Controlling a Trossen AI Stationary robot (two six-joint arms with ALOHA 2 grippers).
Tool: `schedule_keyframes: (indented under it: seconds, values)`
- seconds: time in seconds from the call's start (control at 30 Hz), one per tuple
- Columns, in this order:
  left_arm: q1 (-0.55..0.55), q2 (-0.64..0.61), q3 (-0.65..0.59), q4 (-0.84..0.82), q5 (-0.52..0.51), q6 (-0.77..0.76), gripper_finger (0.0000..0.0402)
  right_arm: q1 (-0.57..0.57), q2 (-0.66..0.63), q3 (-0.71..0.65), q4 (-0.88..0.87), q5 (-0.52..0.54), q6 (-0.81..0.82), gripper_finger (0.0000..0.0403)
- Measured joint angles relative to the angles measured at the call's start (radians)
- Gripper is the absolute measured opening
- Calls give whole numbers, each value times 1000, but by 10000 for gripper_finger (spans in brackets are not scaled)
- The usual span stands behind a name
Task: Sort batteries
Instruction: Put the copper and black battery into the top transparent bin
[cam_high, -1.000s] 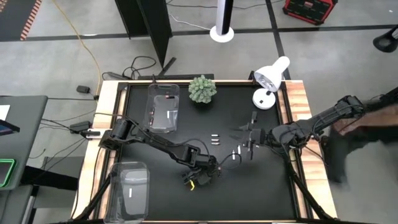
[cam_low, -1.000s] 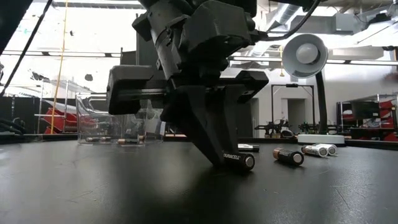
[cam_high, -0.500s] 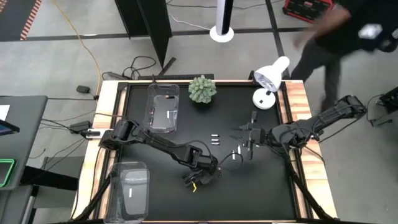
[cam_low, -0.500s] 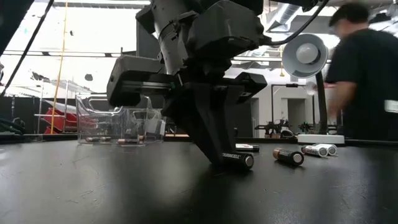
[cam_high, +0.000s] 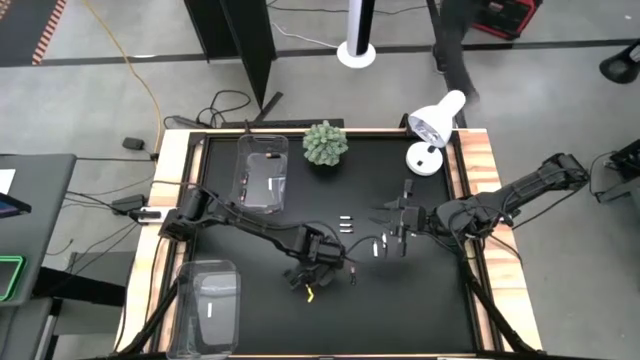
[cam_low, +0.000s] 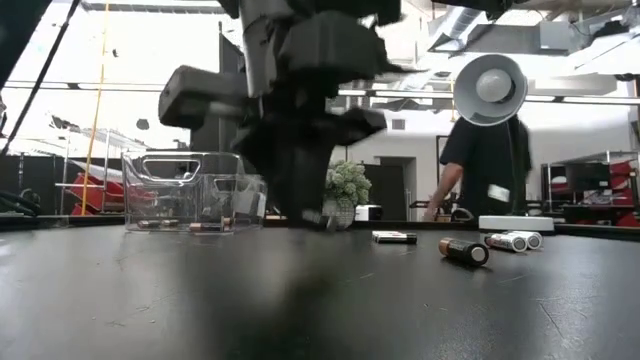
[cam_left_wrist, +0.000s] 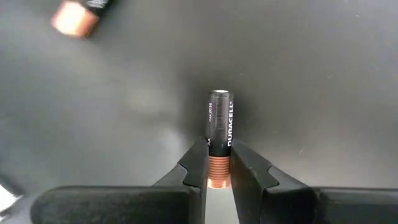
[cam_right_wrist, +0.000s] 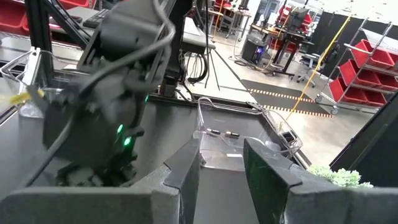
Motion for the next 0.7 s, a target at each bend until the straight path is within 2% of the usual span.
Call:
schedule_keyframes:
  seconds: [0.5, 0.7]
  values:
    - [62, -285, -136, 5, -89, -52, 37, 0, 0, 0, 0, 1, 0, 143]
    - [83, -415, -196, 1, -163, -89, 37, 0, 0, 0, -3, 0, 0, 143]
